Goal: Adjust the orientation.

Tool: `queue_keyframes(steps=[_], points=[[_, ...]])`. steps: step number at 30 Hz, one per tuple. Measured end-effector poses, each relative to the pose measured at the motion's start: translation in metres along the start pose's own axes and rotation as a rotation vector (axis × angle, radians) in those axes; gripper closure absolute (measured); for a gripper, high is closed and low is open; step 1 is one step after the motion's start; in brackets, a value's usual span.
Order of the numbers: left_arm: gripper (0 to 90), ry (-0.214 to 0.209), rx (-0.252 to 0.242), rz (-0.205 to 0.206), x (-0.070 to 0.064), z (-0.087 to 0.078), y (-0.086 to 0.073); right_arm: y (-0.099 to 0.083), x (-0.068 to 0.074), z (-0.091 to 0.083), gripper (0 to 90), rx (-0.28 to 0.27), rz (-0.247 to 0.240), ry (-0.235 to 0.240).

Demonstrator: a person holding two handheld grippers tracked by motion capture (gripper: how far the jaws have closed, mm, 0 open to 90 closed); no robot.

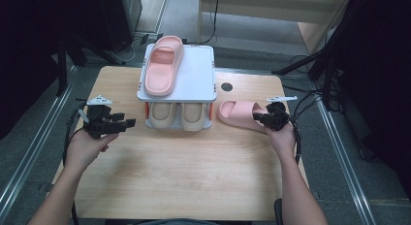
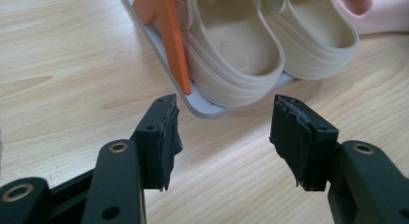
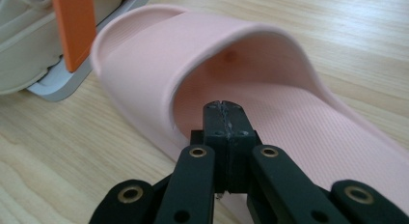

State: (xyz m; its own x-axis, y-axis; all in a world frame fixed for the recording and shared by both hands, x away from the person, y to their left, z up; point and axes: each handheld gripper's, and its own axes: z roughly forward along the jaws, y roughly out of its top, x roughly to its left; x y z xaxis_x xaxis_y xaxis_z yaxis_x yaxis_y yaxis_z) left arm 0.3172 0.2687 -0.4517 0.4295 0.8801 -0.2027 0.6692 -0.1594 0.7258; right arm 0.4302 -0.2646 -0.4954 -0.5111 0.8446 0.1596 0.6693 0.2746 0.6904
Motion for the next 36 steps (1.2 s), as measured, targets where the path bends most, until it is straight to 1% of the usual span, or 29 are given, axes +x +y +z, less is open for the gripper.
queue_keyframes(steps=[3, 7, 10, 12, 15, 17, 22, 25, 27, 29, 32, 36], points=[[43.0, -0.004, 0.006, 0.007, -0.003, 0.001, -0.004, -0.001, 0.007, 0.003, 90.0, 0.019, 0.013, 0.004], [43.0, -0.018, 0.009, 0.008, -0.005, 0.007, -0.009, 0.000, 0.016, 0.006, 90.0, 0.030, 0.019, 0.005], [43.1, -0.022, 0.033, 0.018, -0.008, 0.015, -0.011, 0.000, 0.023, 0.008, 90.0, 0.034, 0.015, 0.010], [43.2, -0.020, 0.045, 0.021, -0.009, 0.018, -0.011, 0.001, 0.028, 0.009, 90.0, 0.039, 0.004, 0.004], [43.4, -0.027, 0.040, 0.028, -0.010, 0.021, -0.011, 0.002, 0.035, 0.008, 90.0, 0.035, -0.005, 0.005], [43.4, -0.028, 0.046, 0.037, -0.011, 0.023, -0.011, 0.002, 0.038, 0.006, 90.0, 0.032, -0.007, 0.001], [43.4, -0.037, 0.041, 0.043, -0.014, 0.028, -0.009, 0.001, 0.044, 0.006, 90.0, 0.038, 0.002, 0.004], [43.4, -0.040, 0.043, 0.052, -0.017, 0.030, -0.007, 0.001, 0.048, 0.007, 90.0, 0.038, 0.003, 0.002], [43.5, -0.047, 0.048, 0.051, -0.017, 0.031, -0.007, 0.002, 0.051, 0.008, 90.0, 0.035, 0.013, 0.008], [43.4, -0.048, 0.053, 0.059, -0.018, 0.034, -0.006, 0.003, 0.054, 0.008, 90.0, 0.030, 0.026, 0.014], [43.4, -0.052, 0.061, 0.061, -0.019, 0.036, -0.006, 0.003, 0.059, 0.011, 90.0, 0.028, 0.031, 0.017], [43.4, -0.063, 0.072, 0.073, -0.022, 0.039, -0.006, 0.004, 0.061, 0.015, 90.0, 0.022, 0.063, 0.052]])
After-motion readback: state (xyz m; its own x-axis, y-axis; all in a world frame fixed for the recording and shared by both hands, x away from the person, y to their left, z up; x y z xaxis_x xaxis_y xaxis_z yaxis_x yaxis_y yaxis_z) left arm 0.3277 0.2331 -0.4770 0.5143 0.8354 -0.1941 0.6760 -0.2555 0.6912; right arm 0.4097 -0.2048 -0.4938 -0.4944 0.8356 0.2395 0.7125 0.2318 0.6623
